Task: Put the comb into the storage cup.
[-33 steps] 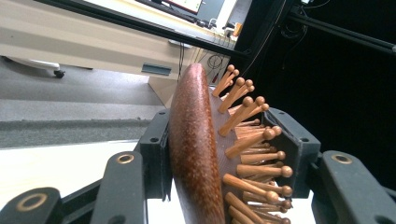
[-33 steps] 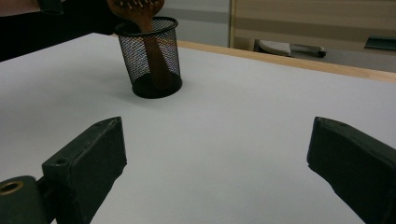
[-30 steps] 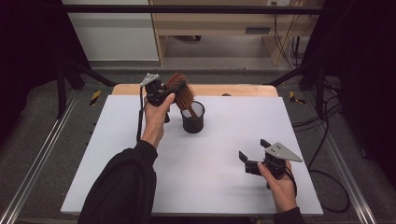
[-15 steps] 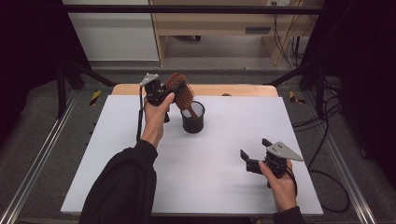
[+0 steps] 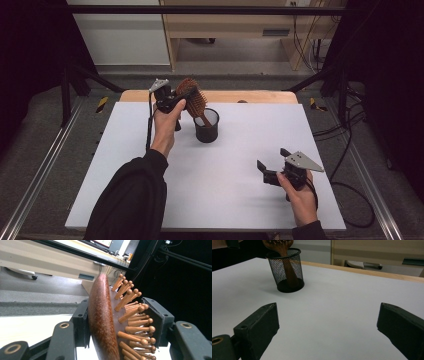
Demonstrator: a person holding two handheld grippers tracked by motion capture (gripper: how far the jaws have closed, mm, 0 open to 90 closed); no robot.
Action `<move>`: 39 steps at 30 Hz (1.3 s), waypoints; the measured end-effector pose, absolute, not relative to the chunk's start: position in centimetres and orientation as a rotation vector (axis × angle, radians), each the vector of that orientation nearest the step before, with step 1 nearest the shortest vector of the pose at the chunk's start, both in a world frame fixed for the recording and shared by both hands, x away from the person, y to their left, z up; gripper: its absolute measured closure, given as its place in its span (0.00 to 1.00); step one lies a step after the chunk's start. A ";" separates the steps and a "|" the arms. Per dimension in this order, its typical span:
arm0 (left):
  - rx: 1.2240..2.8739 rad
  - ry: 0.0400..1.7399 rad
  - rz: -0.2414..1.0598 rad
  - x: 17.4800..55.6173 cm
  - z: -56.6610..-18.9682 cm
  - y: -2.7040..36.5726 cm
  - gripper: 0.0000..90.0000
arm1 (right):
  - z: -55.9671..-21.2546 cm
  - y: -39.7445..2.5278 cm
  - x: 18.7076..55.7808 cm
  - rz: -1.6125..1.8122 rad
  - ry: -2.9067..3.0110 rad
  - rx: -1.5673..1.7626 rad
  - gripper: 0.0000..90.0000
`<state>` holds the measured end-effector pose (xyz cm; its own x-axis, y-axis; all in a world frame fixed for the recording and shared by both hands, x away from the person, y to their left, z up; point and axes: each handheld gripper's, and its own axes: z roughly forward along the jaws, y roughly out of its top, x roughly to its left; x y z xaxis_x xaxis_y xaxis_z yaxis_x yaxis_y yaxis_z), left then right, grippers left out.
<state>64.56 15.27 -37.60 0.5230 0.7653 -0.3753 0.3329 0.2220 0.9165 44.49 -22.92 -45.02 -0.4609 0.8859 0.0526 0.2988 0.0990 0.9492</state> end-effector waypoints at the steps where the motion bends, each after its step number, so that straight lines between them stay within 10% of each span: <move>1: 1.371 1.047 0.391 64.6 -37.6 15.3 0.50 | -45.0 -23.0 44.5 1.371 1.826 1.161 0.05; 39: 1.384 1.039 0.445 64.8 -37.9 15.4 0.44 | -45.1 -22.8 44.5 1.371 1.841 1.157 0.05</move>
